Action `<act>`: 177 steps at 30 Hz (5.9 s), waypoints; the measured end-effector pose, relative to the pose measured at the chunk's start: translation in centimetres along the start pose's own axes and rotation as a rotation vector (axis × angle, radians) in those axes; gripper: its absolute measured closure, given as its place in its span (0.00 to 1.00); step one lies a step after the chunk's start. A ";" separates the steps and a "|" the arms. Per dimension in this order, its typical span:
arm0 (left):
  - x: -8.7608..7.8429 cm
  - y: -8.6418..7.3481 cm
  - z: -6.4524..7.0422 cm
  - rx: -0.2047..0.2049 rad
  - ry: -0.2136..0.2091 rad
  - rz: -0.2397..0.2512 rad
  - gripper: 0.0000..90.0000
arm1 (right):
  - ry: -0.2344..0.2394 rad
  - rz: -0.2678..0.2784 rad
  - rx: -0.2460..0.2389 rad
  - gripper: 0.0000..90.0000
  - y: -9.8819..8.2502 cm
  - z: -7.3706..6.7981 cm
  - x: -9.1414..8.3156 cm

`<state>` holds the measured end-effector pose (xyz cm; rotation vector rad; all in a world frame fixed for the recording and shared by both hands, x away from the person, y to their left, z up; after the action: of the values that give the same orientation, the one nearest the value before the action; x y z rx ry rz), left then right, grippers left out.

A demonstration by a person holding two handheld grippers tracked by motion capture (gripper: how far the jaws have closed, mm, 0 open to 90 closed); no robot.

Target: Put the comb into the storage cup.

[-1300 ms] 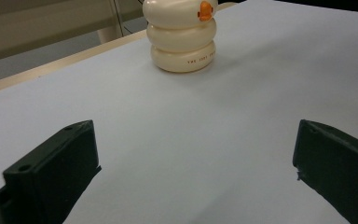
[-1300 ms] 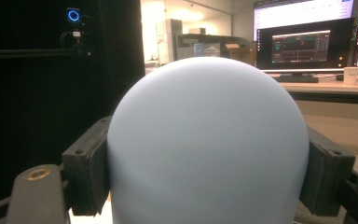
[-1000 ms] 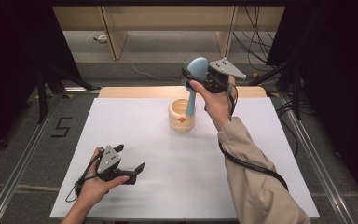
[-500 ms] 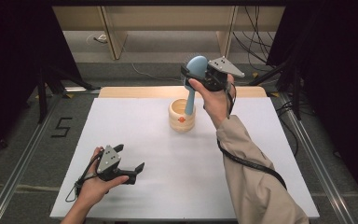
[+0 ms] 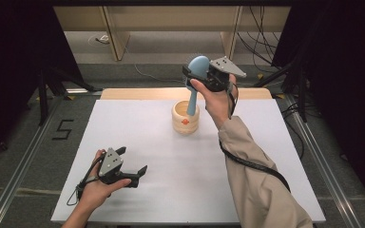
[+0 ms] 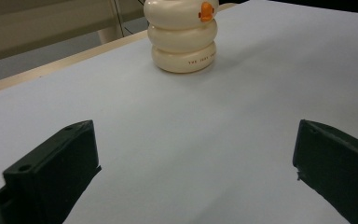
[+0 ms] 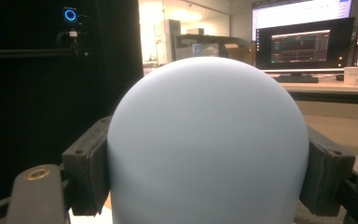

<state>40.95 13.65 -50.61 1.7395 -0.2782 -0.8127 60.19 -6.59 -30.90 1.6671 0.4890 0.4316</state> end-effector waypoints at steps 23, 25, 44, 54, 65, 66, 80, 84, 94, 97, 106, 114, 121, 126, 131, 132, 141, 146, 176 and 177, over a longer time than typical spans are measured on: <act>0.0 0.0 -0.1 -0.003 0.003 -0.001 0.00 | -0.015 -0.002 0.009 0.23 -0.5 0.4 0.6; 0.0 0.0 -0.1 -0.002 0.004 -0.001 0.00 | -0.016 -0.001 0.013 0.23 -0.5 0.4 0.6; 0.0 0.0 -0.1 -0.002 0.002 0.000 0.00 | -0.023 0.003 0.020 0.23 -0.8 0.6 1.3; 0.0 0.0 -0.1 -0.004 0.002 0.001 0.00 | -0.026 0.001 0.017 0.23 -0.9 0.7 1.4; 0.0 0.0 -0.1 -0.006 0.002 0.001 0.00 | -0.029 0.000 0.021 0.23 -1.5 0.7 1.7; 0.0 0.0 0.0 -0.006 0.002 0.002 0.00 | -0.028 0.000 0.022 0.23 -1.6 0.7 1.7; 0.0 0.0 0.0 -0.003 0.000 0.003 0.00 | -0.035 -0.010 0.017 0.23 -2.4 0.8 1.9; 0.0 0.0 0.0 -0.003 0.000 0.003 0.00 | -0.037 -0.015 0.018 0.23 -2.6 0.8 2.0; 0.1 0.0 0.0 -0.003 -0.001 0.002 0.00 | -0.044 -0.026 0.014 0.23 -3.1 1.0 2.2; 0.1 0.0 0.0 -0.005 -0.002 0.002 0.00 | -0.045 -0.030 0.016 0.23 -3.3 1.1 2.2; 0.1 0.0 0.1 -0.005 -0.002 0.002 0.00 | -0.049 -0.039 0.013 0.23 -3.8 1.2 2.5; 0.1 0.0 0.0 -0.006 -0.002 0.003 0.00 | -0.056 -0.049 0.010 0.23 -4.4 1.3 2.7; 0.1 0.0 0.1 -0.006 -0.003 0.002 0.00 | -0.059 -0.052 0.006 0.23 -4.7 1.3 2.8; 0.1 -0.1 0.0 -0.006 -0.002 0.002 0.00 | -0.061 -0.057 0.004 0.23 -5.0 1.4 2.8; 0.1 0.0 0.0 -0.006 -0.002 0.003 0.00 | -0.064 -0.063 0.003 0.23 -5.2 1.5 2.9; 0.1 -0.1 0.0 -0.007 -0.002 0.003 0.00 | -0.065 -0.065 0.005 0.23 -5.3 1.5 2.9; 0.1 -0.1 0.0 -0.005 -0.003 0.002 0.00 | -0.067 -0.069 0.000 0.23 -5.7 1.5 3.1; 0.1 -0.1 0.1 -0.006 -0.003 0.002 0.00 | -0.071 -0.075 -0.001 0.23 -6.1 1.7 3.1; 0.1 -0.1 0.1 -0.005 -0.006 0.000 0.00 | -0.064 -0.098 -0.004 0.23 -8.2 1.5 3.0; 0.1 -0.1 0.1 -0.004 -0.006 -0.001 0.00 | -0.065 -0.099 -0.002 0.23 -8.3 1.5 3.0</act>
<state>40.97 13.54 -50.82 1.7335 -0.2801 -0.8187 62.90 -5.16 -39.27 1.6423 0.5204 0.3043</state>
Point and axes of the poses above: each handheld gripper's, and its own axes: x roughly forward along the jaws, y roughly out of its top, z roughly to its right, the point moved 10 cm from there along x, roughly forward along the jaws, and after that the axes turned 5 degrees about x, right-handed, at the moved point
